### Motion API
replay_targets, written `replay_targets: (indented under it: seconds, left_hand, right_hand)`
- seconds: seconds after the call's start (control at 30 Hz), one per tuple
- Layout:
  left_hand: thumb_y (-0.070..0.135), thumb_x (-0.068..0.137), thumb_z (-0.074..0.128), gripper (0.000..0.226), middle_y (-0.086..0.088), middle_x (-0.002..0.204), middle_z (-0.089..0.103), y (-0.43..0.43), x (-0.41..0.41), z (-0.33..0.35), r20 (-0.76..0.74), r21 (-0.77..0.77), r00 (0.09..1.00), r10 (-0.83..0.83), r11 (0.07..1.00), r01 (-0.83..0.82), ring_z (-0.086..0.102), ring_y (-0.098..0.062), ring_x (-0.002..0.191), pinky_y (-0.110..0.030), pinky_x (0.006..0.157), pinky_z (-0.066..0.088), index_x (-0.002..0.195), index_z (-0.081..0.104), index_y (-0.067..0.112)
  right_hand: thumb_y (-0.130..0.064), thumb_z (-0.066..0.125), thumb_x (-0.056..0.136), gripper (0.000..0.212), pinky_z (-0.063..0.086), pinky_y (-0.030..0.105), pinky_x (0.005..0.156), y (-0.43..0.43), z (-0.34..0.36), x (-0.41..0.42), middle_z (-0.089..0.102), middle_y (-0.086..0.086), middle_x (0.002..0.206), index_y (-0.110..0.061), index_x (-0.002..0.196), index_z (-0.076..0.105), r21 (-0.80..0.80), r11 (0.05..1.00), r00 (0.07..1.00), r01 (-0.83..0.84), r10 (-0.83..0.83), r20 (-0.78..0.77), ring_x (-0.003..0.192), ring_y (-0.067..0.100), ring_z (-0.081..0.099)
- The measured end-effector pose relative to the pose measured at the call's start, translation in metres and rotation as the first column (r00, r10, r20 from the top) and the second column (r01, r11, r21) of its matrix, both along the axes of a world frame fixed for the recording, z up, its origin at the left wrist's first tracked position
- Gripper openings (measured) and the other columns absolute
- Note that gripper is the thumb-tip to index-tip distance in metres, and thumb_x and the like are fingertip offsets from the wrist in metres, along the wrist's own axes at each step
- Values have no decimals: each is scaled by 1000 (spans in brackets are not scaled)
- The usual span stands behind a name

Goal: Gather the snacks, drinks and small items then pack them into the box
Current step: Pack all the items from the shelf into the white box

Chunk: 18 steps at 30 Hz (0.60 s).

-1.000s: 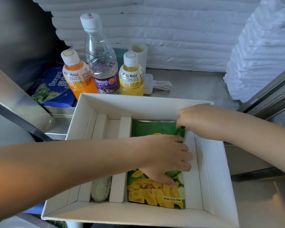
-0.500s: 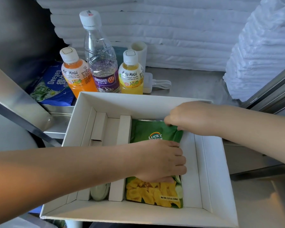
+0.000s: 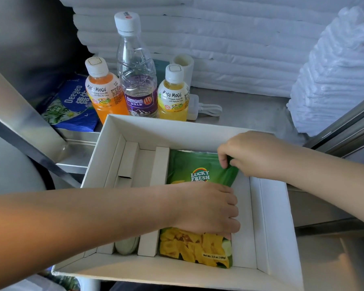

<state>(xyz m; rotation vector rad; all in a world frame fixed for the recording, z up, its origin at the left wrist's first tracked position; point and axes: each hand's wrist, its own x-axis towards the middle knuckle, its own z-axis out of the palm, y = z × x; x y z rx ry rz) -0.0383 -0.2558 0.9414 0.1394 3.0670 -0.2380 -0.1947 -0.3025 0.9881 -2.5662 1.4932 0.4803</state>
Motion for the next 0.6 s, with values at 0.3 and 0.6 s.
replay_targets:
  seconds: [0.3,0.6]
  left_hand:
    - [35,103,20,37,10,90,58,4,2,-3,-112,14,993,-34,999,36,52,-12,87,-23,91,37,102,56,27]
    - [36,101,28,34,10,73,58,7,1,-7,-106,-121,994,-39,992,26,52,-11,72,-23,76,37,87,57,28]
  right_hand:
    - [-17,56,89,26,37,6,53,2,12,-6,61,-25,54,-38,77,66,180,964,928,195,-241,284,55,-8,58]
    - [-3,61,89,25,47,14,50,-2,22,-11,73,-6,78,-26,83,71,506,854,677,120,-444,588,63,11,70]
